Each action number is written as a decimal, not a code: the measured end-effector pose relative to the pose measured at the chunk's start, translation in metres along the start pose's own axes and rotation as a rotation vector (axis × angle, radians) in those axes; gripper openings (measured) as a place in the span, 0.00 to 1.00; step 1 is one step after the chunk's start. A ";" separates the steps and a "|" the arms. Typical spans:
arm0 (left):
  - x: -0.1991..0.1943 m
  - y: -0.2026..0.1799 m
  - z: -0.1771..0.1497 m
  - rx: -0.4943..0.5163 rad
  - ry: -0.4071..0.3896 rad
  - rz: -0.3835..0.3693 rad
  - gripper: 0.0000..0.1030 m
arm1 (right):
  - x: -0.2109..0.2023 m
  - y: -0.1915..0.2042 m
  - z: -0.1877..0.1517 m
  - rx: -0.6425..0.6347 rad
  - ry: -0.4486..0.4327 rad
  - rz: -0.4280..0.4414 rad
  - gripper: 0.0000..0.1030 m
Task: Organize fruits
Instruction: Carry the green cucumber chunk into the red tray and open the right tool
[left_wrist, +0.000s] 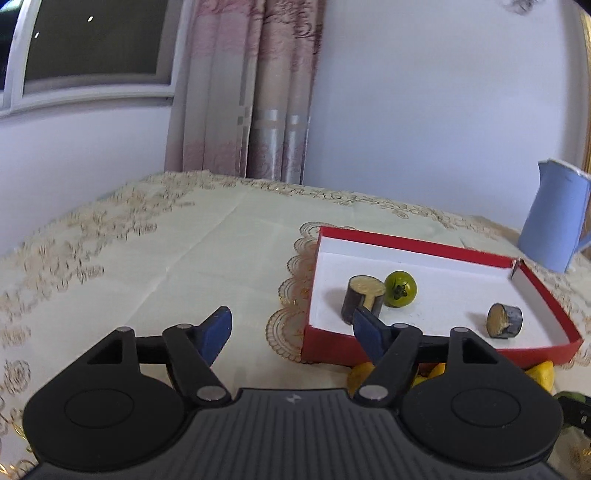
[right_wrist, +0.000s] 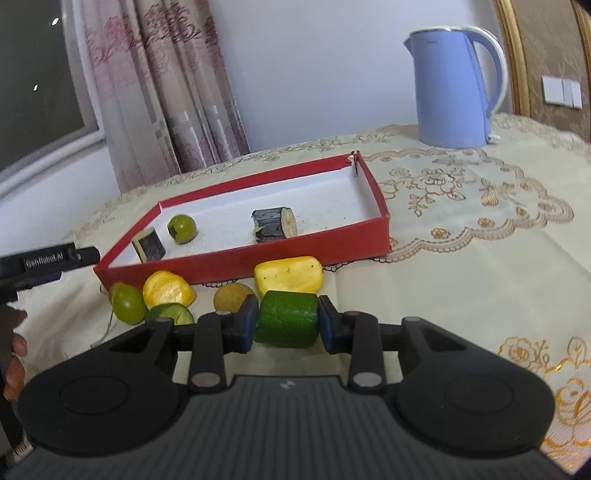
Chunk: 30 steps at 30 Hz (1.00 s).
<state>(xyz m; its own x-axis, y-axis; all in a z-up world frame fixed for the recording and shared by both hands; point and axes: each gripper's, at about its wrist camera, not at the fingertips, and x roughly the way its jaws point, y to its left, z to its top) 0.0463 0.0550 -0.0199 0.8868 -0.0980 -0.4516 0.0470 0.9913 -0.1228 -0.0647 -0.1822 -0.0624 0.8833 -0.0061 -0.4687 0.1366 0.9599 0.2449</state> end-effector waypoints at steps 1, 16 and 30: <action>0.001 0.002 -0.001 -0.010 0.008 -0.006 0.70 | 0.000 0.002 0.001 -0.016 0.002 -0.001 0.31; 0.004 0.005 -0.005 -0.042 0.054 -0.040 0.70 | 0.024 -0.002 0.059 -0.129 -0.073 -0.110 0.31; 0.006 0.003 -0.004 -0.031 0.068 -0.050 0.70 | 0.121 -0.012 0.104 -0.131 0.031 -0.170 0.31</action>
<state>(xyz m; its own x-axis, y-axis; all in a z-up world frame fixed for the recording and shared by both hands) 0.0503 0.0574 -0.0269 0.8504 -0.1541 -0.5030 0.0753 0.9819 -0.1735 0.0879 -0.2234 -0.0335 0.8378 -0.1647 -0.5205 0.2216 0.9739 0.0486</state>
